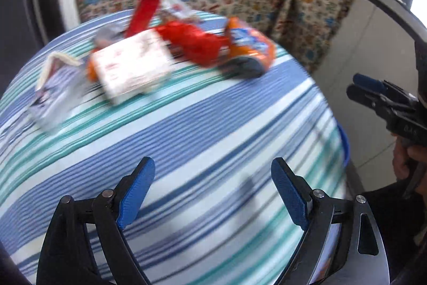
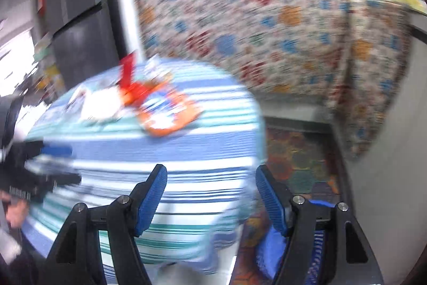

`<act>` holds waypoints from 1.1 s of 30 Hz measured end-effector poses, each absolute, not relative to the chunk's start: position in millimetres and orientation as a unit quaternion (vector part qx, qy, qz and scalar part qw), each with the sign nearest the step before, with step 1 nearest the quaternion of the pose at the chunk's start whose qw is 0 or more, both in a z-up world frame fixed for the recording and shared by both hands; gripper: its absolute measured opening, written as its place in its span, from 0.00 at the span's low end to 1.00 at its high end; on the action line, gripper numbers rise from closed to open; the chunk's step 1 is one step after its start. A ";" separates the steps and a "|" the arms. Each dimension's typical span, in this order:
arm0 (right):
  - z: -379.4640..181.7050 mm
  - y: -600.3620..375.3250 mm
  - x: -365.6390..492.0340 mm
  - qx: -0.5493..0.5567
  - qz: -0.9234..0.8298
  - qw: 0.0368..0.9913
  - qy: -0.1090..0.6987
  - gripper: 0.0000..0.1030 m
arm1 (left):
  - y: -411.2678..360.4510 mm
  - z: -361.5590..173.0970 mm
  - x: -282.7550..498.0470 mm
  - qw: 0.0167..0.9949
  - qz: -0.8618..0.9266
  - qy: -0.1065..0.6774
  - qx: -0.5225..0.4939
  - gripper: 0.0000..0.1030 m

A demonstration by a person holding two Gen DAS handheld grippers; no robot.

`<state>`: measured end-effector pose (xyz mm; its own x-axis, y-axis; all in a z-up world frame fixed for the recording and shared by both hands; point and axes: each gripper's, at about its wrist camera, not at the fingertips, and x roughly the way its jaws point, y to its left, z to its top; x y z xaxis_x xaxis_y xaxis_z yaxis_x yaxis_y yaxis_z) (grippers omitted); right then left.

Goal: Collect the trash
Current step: 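Move both tools back over the table toward the remaining trash, then grasp the clear cartoon plastic box with the left tool while the right tool grasps the orange snack bag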

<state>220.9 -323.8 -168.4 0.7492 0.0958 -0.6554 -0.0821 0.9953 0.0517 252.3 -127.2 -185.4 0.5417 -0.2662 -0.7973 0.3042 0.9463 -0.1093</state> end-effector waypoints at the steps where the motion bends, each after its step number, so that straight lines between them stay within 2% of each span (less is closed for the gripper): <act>1: -174.1 -310.5 226.5 -0.001 0.060 0.931 0.360 0.68 | -113.1 -189.5 251.7 0.878 -0.154 0.453 0.023 0.87; 11: -215.6 -243.4 255.5 -0.054 0.119 0.898 0.420 0.68 | -22.3 -203.5 259.6 0.887 -0.085 0.454 0.010 0.87; 14: -215.8 -234.4 257.3 -0.061 0.128 0.897 0.418 0.68 | -5.4 -206.9 270.1 0.886 -0.071 0.456 0.038 0.91; 18: -216.5 -234.4 260.2 -0.053 0.132 0.896 0.420 0.69 | 9.3 -209.2 297.2 0.881 -0.071 0.466 0.051 0.99; 28: -216.7 -235.3 263.1 -0.050 0.129 0.900 0.413 0.73 | 25.7 -208.5 361.8 0.883 -0.099 0.457 0.031 0.99; 31: -216.9 -235.8 264.4 -0.049 0.128 0.901 0.411 0.75 | 15.2 -206.0 365.5 0.889 -0.119 0.441 0.036 0.95; 33: -216.5 -235.5 266.0 -0.049 0.127 0.901 0.412 0.76 | 4.2 -205.3 360.5 0.891 -0.123 0.434 0.061 0.73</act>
